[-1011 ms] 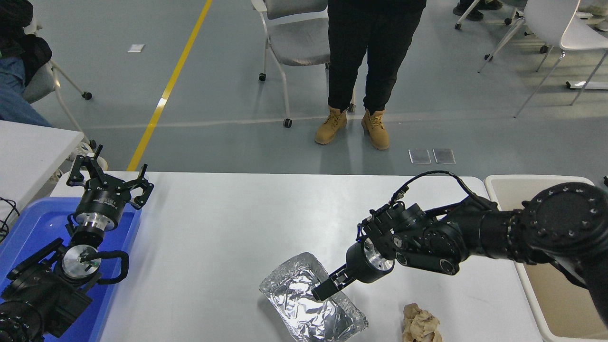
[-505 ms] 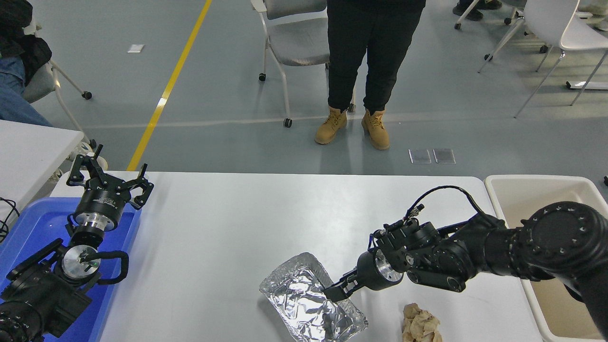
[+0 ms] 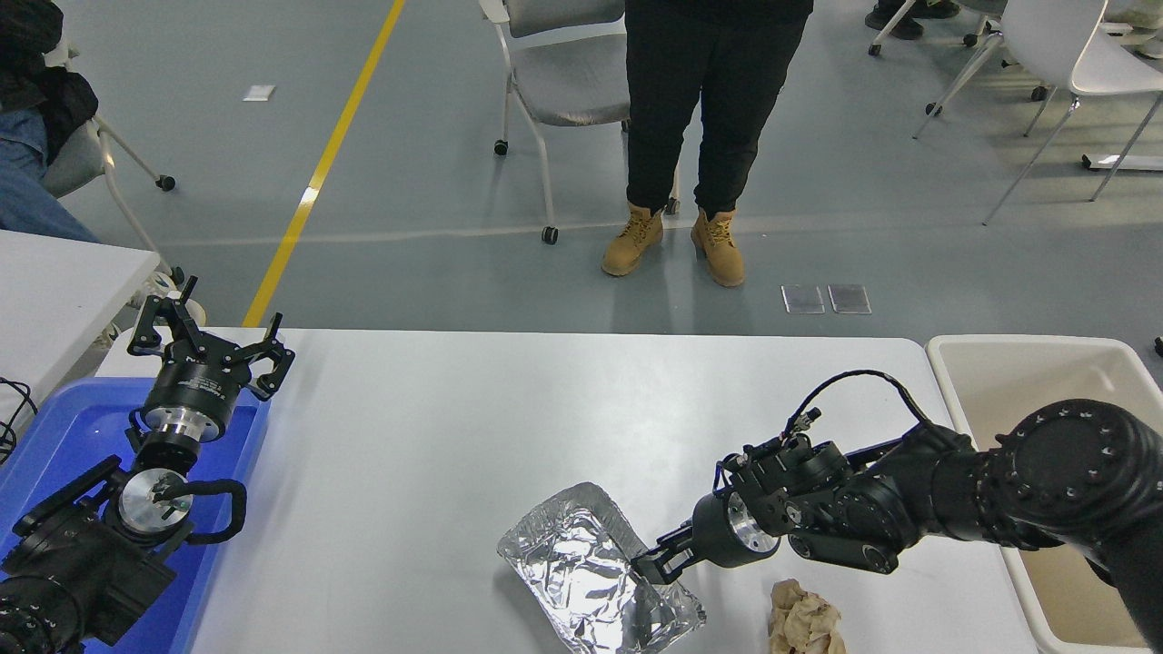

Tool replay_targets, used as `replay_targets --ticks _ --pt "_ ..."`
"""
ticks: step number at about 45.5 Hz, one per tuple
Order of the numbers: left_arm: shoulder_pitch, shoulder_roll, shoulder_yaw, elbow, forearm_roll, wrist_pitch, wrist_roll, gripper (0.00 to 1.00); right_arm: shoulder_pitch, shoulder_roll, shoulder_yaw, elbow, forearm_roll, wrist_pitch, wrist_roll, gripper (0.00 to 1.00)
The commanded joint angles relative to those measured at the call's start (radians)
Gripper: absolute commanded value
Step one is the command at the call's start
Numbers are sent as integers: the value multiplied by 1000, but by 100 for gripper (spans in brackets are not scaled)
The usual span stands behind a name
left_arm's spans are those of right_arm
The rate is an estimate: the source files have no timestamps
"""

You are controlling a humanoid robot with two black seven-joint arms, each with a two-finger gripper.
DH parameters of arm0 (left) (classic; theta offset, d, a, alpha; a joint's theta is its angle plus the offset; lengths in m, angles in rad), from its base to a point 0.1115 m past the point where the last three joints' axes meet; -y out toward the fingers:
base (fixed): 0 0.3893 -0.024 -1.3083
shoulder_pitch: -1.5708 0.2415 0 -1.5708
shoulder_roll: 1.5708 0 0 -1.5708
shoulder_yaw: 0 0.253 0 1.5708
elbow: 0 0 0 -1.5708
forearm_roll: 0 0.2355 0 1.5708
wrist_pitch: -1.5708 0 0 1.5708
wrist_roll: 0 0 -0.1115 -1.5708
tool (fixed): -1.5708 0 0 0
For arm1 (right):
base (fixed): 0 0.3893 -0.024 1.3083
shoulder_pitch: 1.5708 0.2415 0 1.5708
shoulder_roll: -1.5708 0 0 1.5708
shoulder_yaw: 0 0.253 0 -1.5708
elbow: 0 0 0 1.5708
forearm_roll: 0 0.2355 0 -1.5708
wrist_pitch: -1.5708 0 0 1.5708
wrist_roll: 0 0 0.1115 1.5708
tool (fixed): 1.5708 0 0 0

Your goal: Clean the table surface

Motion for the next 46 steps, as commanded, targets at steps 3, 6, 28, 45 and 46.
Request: replay_targets --ticks 3,6,28,45,46 --pt "0 0 0 -1 0 0 -1 100 18 -11 -6 0 10 0 35 0" --pt "0 0 0 1 0 0 1 100 53 -34 20 1 43 -2 52 0" --pt "0 0 0 -1 0 0 1 100 274 -227 321 -10 274 4 98 0" --pt "0 0 0 1 0 0 -1 100 243 -411 327 -327 450 130 98 0" --pt "0 0 0 -1 0 -2 1 100 237 -428 329 -348 453 136 98 0"
